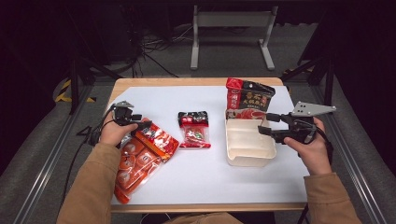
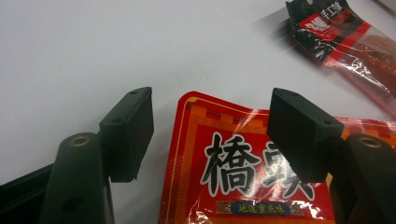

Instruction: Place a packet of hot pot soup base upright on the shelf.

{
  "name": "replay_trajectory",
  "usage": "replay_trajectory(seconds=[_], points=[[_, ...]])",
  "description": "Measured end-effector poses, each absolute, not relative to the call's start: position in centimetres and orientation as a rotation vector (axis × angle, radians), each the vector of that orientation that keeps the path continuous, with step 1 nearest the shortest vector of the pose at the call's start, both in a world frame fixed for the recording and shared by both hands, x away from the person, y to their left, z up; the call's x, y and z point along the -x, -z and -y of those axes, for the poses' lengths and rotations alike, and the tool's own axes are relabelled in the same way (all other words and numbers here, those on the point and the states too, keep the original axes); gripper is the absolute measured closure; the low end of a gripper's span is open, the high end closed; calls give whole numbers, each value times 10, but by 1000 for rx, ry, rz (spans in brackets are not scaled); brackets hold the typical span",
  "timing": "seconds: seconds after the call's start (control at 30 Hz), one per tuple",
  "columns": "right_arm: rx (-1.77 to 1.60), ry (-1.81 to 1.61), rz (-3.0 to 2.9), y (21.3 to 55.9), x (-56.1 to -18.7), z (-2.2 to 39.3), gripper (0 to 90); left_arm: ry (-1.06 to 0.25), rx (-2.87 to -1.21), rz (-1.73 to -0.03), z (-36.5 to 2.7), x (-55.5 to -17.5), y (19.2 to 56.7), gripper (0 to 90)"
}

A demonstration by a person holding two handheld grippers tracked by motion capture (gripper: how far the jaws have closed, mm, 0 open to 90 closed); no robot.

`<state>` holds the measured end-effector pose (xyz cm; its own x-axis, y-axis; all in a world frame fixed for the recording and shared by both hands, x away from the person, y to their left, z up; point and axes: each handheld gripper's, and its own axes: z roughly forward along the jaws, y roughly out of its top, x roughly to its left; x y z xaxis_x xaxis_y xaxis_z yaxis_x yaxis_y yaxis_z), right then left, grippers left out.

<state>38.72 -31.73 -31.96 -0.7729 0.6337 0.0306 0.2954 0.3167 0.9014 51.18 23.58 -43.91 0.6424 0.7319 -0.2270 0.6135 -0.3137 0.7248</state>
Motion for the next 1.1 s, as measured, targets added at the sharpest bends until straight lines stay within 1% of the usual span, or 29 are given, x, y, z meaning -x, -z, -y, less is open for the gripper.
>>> replay_trajectory(seconds=[0.1, 0.23, 0.37, 0.43, 0.6, 0.7, 0.97, 1.1], points=[[-835, -1446, -2258, 320, -387, 318, 364, -161, -2044, -1035, -235, -512, 440, 327], [-842, -1455, -2258, 320, -387, 318, 358, -130, -2051, -1016, -236, -510, 442, 361], [-845, -1455, -2258, 320, -387, 319, 357, -131, -2049, -999, -238, -508, 442, 385], [-845, -1457, -2259, 320, -388, 318, 355, -132, -2046, -993, -239, -507, 441, 406], [-839, -1452, -2269, 322, -388, 316, 354, -114, -2035, -985, -242, -502, 436, 498], [-838, -1450, -2276, 323, -389, 315, 354, -118, -2050, -960, -241, -501, 435, 536], [-832, -1453, -2285, 324, -389, 313, 354, -119, -2096, -905, -233, -500, 437, 545], [-832, -1453, -2286, 324, -389, 313, 354, -113, -2108, -898, -232, -499, 436, 572]])
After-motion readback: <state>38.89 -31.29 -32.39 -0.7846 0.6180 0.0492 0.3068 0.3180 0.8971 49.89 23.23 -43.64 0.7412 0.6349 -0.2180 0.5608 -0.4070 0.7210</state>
